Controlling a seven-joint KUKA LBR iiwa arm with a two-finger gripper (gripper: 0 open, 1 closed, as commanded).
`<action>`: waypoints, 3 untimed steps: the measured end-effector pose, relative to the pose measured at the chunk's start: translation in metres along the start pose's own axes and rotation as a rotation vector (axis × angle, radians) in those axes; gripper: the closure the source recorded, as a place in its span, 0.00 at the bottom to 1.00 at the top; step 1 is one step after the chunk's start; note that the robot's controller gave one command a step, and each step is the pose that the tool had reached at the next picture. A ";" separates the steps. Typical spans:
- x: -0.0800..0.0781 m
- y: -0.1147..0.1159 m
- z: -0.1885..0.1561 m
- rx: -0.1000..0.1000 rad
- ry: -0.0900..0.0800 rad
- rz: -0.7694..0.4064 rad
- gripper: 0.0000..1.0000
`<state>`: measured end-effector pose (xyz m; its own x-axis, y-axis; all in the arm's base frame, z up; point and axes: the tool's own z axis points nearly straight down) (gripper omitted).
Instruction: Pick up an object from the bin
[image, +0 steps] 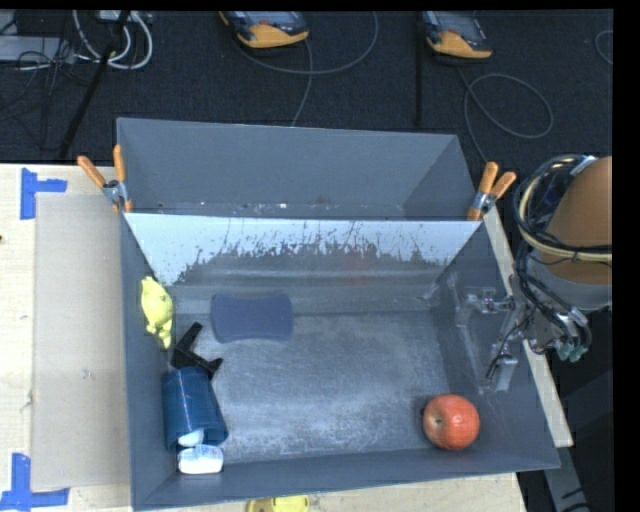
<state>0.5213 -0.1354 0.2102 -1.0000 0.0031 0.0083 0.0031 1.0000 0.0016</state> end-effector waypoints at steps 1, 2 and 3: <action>-0.001 0.001 -0.005 0.001 -0.008 -0.003 0.00; 0.022 0.006 0.046 0.002 -0.013 0.051 0.00; 0.037 -0.003 0.100 0.001 -0.009 -0.031 0.00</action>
Offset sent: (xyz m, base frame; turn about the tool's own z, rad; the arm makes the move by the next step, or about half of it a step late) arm -0.0456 0.0105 -0.0923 0.0955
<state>0.4837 -0.1380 0.1108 -0.9996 -0.0282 -0.0004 -0.0282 0.9996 0.0010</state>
